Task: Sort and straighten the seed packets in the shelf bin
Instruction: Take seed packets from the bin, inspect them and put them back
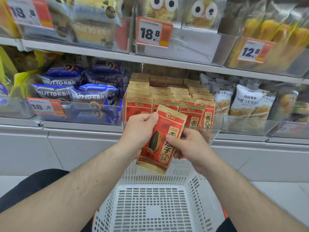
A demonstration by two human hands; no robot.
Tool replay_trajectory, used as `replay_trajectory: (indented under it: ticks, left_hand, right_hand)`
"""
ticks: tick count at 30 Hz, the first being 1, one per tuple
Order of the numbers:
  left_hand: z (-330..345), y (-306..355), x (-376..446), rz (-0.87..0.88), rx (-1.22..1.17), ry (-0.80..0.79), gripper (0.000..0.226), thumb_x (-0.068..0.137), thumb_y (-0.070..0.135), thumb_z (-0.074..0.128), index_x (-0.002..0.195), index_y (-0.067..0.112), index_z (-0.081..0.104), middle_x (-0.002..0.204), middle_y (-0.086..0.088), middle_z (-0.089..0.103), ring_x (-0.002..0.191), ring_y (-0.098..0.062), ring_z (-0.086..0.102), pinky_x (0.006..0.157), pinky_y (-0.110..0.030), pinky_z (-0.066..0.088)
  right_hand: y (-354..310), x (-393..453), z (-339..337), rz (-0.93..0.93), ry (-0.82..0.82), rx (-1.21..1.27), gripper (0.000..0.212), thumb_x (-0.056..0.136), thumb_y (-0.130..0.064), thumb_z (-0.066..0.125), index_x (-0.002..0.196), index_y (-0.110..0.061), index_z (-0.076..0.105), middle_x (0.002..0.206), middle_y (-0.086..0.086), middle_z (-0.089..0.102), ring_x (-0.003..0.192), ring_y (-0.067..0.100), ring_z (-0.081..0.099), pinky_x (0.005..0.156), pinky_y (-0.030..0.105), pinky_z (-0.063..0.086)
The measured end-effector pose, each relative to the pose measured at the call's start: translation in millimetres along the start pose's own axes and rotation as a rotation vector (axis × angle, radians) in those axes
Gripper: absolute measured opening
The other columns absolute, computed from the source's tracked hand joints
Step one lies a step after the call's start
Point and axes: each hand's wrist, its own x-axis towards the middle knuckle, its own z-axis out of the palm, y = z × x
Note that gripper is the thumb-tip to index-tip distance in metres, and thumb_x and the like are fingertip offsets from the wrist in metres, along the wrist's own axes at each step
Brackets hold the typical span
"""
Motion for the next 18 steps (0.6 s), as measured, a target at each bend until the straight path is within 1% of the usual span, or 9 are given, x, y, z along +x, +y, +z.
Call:
replay_trajectory:
  ticks: [3, 5, 7, 10, 12, 13, 15, 17, 18]
  left_hand:
    - [-1, 28, 14, 0.119, 0.249, -0.026, 0.034, 0.100, 0.040, 0.056, 0.085, 0.020, 0.079, 0.080, 0.005, 0.077, 0.081, -0.020, 0.074, 0.079, -0.040, 0.060]
    - [-4, 51, 24, 0.223, 0.373, 0.003, 0.032, 0.099, 0.041, 0.057, 0.082, 0.024, 0.078, 0.075, 0.010, 0.074, 0.078, -0.013, 0.070, 0.078, -0.035, 0.057]
    - [-12, 70, 35, 0.321, 0.383, 0.097, 0.033, 0.098, 0.037, 0.058, 0.073, 0.023, 0.075, 0.070, 0.006, 0.071, 0.075, -0.016, 0.068, 0.073, -0.032, 0.052]
    - [-29, 85, 59, 0.419, 0.362, 0.239, 0.029, 0.094, 0.030, 0.058, 0.072, 0.019, 0.073, 0.075, 0.008, 0.072, 0.083, -0.015, 0.066, 0.078, -0.033, 0.050]
    - [-40, 84, 74, 0.405, 0.404, 0.268, 0.023, 0.095, 0.027, 0.057, 0.083, 0.018, 0.075, 0.088, 0.009, 0.072, 0.094, -0.015, 0.064, 0.088, -0.033, 0.050]
    - [-44, 81, 81, 0.384, 0.420, 0.262, 0.019, 0.095, 0.027, 0.058, 0.092, 0.022, 0.076, 0.097, 0.010, 0.071, 0.101, -0.014, 0.062, 0.095, -0.034, 0.049]
    - [-50, 72, 90, 0.340, 0.466, 0.231, 0.023, 0.094, 0.029, 0.060, 0.111, 0.026, 0.075, 0.112, 0.010, 0.070, 0.113, -0.014, 0.060, 0.102, -0.035, 0.048]
    - [-52, 64, 99, 0.284, 0.544, 0.202, 0.028, 0.093, 0.031, 0.061, 0.118, 0.027, 0.073, 0.120, 0.009, 0.069, 0.112, -0.012, 0.059, 0.095, -0.030, 0.047]
    - [-53, 62, 103, 0.259, 0.569, 0.184, 0.028, 0.093, 0.031, 0.061, 0.119, 0.028, 0.072, 0.121, 0.009, 0.069, 0.108, -0.011, 0.058, 0.089, -0.027, 0.045]
  right_hand:
    - [-15, 3, -5, -0.024, 0.038, 0.045, 0.008, 0.092, -0.016, 0.069, 0.095, -0.012, 0.064, 0.078, 0.010, 0.072, 0.049, 0.015, 0.057, 0.052, 0.027, 0.048]
    - [-30, 7, -7, -0.076, 0.097, 0.127, 0.004, 0.093, -0.014, 0.067, 0.094, -0.012, 0.064, 0.076, 0.009, 0.073, 0.051, 0.016, 0.059, 0.050, 0.026, 0.048]
    - [-48, 12, -11, -0.133, 0.181, 0.224, 0.005, 0.093, -0.015, 0.066, 0.094, -0.012, 0.062, 0.079, 0.010, 0.074, 0.052, 0.018, 0.059, 0.049, 0.026, 0.049]
    - [-75, 22, -20, -0.287, 0.279, 0.250, 0.006, 0.094, -0.017, 0.065, 0.096, -0.014, 0.061, 0.086, 0.010, 0.076, 0.058, 0.019, 0.068, 0.054, 0.028, 0.055]
    - [-89, 33, -25, -0.406, 0.350, 0.139, 0.007, 0.092, -0.016, 0.067, 0.097, -0.014, 0.063, 0.085, 0.006, 0.076, 0.068, 0.020, 0.073, 0.064, 0.031, 0.060]
    - [-94, 42, -28, -0.456, 0.394, 0.047, 0.009, 0.091, -0.017, 0.070, 0.098, -0.015, 0.065, 0.085, 0.002, 0.076, 0.073, 0.018, 0.074, 0.068, 0.032, 0.060]
    - [-100, 63, -33, -0.524, 0.456, -0.155, 0.013, 0.088, -0.022, 0.073, 0.099, -0.020, 0.069, 0.086, -0.007, 0.075, 0.081, 0.013, 0.072, 0.075, 0.031, 0.058]
    - [-104, 86, -36, -0.546, 0.471, -0.297, 0.015, 0.087, -0.027, 0.074, 0.102, -0.024, 0.070, 0.086, -0.015, 0.073, 0.084, 0.006, 0.069, 0.077, 0.024, 0.053]
    - [-105, 97, -37, -0.543, 0.468, -0.352, 0.015, 0.088, -0.027, 0.073, 0.103, -0.025, 0.070, 0.086, -0.019, 0.071, 0.083, 0.001, 0.067, 0.074, 0.018, 0.049]
